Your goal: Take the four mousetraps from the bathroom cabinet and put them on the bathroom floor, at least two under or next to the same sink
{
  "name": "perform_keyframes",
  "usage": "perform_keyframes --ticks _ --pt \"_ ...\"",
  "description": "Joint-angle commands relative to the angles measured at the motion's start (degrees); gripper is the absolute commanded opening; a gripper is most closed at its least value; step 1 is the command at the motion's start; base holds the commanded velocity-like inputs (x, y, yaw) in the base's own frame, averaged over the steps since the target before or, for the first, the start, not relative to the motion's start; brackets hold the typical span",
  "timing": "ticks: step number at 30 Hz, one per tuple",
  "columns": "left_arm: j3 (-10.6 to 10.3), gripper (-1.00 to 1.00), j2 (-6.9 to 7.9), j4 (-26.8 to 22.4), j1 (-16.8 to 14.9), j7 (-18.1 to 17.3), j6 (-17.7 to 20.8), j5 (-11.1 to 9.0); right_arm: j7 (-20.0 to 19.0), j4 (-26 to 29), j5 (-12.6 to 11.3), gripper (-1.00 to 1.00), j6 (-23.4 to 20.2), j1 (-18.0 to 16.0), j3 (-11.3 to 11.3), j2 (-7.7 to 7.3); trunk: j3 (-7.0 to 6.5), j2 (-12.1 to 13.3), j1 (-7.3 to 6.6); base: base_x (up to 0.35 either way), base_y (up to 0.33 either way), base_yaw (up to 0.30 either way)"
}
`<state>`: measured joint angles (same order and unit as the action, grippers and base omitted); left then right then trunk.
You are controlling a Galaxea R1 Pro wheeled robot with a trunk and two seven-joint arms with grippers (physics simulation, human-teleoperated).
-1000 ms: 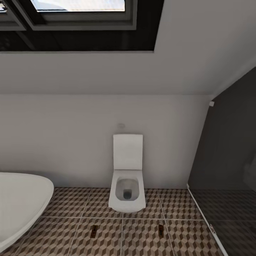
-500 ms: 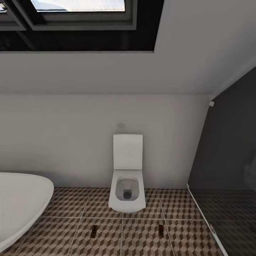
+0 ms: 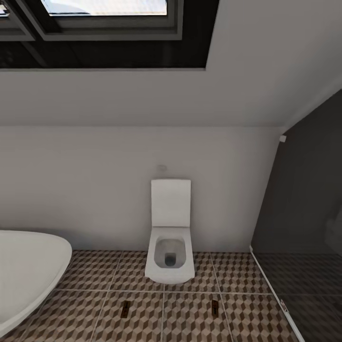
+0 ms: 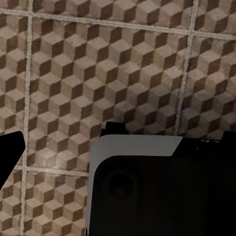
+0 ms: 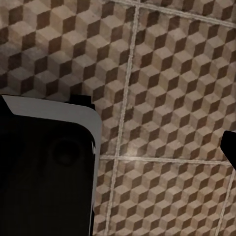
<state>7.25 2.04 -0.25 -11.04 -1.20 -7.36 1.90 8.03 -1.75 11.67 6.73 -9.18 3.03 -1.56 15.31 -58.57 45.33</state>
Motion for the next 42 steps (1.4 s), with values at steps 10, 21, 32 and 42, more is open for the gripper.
perform_keyframes --ticks 10,21,32,42 --pt "0.48 1.0 0.14 0.05 -0.03 -0.12 -0.2 0.11 0.03 -0.19 0.74 1.0 0.1 -0.11 0.31 0.05 0.07 -0.05 0.0 0.0 0.0 0.0" --pt "0.49 1.0 0.24 -0.07 -0.03 -0.07 -0.21 0.12 0.18 -0.14 0.89 1.0 -0.39 -0.1 0.38 0.05 0.07 -0.05 0.0 0.0 0.0 0.0" --pt "0.44 1.0 0.4 -0.36 -0.03 0.21 -0.33 0.51 0.22 0.55 1.0 1.0 -0.07 -0.13 0.42 -0.03 0.07 -0.05 0.0 0.0 0.0 0.0" --pt "0.37 1.0 0.34 -0.57 -0.06 0.23 -0.25 0.63 0.23 0.39 0.84 1.0 -0.11 -0.1 0.47 0.0 0.07 -0.05 0.0 0.0 0.0 0.0"
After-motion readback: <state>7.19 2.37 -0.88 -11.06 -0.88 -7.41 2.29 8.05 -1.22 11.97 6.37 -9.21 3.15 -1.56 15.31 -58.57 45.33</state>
